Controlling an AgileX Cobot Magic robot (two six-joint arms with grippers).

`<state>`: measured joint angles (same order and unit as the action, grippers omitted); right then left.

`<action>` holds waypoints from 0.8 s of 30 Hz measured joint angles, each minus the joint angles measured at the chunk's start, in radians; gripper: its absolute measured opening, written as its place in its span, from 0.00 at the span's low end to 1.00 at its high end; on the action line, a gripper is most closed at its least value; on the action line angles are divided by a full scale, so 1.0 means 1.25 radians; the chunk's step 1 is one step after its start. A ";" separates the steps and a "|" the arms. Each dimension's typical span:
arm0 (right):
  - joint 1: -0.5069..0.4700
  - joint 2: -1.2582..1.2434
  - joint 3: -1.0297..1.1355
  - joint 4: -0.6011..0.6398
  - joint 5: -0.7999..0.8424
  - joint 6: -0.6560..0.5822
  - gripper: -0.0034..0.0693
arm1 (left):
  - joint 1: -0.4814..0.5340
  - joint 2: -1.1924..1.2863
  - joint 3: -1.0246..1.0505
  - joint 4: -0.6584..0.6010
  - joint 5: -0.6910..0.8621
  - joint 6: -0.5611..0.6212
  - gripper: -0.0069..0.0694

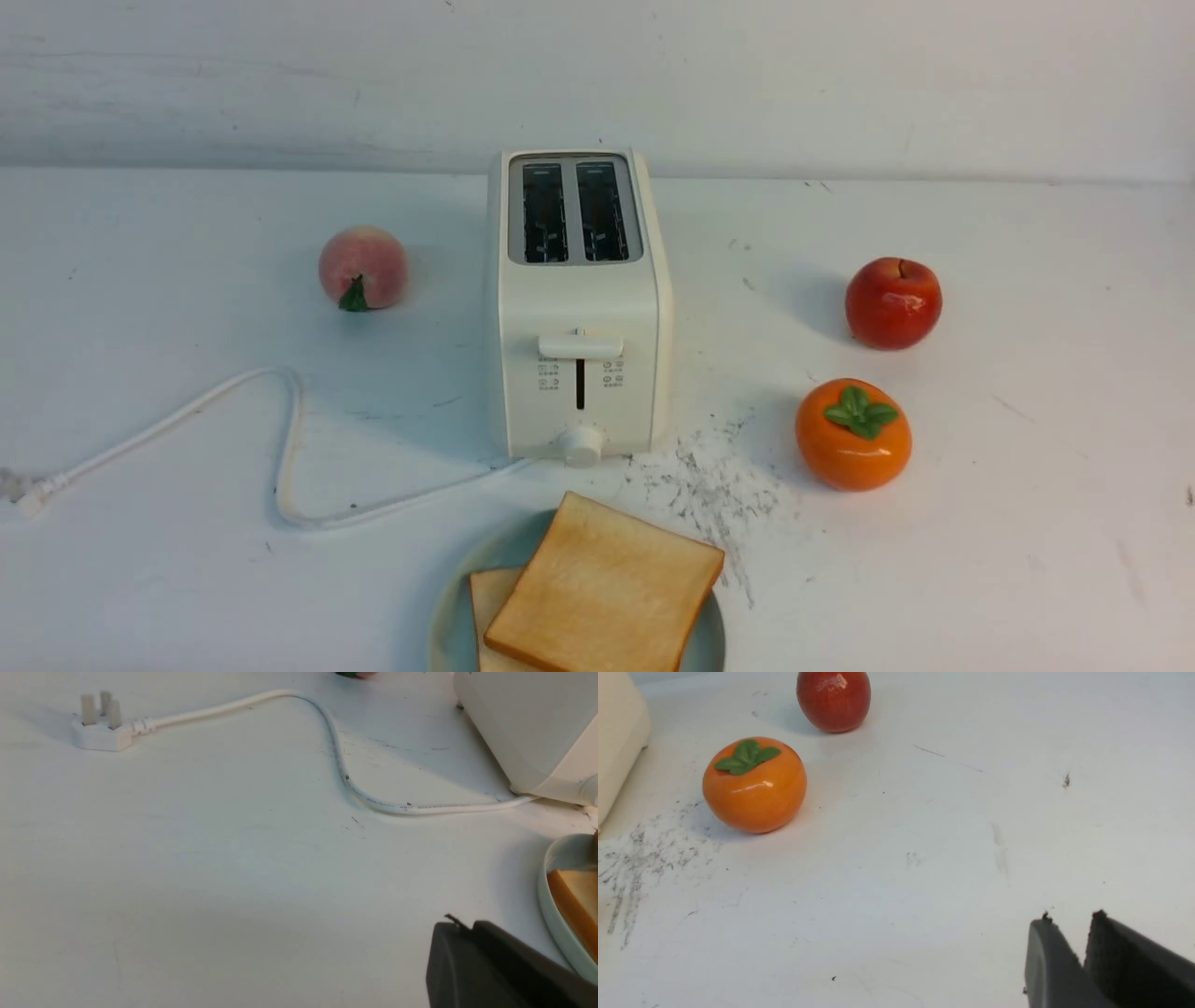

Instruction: Take toasted bread from bread machine on white table place on plate.

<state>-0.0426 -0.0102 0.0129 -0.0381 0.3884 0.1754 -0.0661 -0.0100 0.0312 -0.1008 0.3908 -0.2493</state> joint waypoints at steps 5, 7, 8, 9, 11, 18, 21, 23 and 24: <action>0.000 0.000 0.000 0.000 0.000 0.000 0.24 | 0.000 0.000 0.000 0.000 0.000 0.000 0.13; 0.000 0.000 0.000 0.000 0.000 0.000 0.24 | 0.000 0.000 0.000 0.000 0.000 0.000 0.13; 0.000 0.000 0.000 0.000 0.000 0.000 0.24 | 0.000 0.000 0.000 0.000 0.000 0.000 0.13; 0.000 0.000 0.000 0.000 0.000 0.000 0.24 | 0.000 0.000 0.000 0.000 0.000 0.000 0.13; 0.000 0.000 0.000 0.000 0.000 0.000 0.24 | 0.000 0.000 0.000 0.000 0.000 0.000 0.13; 0.000 0.000 0.000 0.000 0.000 0.000 0.25 | 0.000 0.000 0.000 0.000 0.000 0.000 0.14; 0.000 0.000 0.000 0.000 0.000 0.000 0.25 | 0.000 0.000 0.000 0.000 0.000 0.000 0.14; 0.000 0.000 0.000 0.000 0.000 0.000 0.25 | 0.000 0.000 0.000 0.000 0.000 0.000 0.14; 0.000 0.000 0.000 0.000 0.000 0.000 0.25 | 0.000 0.000 0.000 0.000 0.000 0.000 0.14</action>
<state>-0.0426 -0.0102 0.0129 -0.0381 0.3884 0.1754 -0.0661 -0.0100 0.0312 -0.1008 0.3908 -0.2493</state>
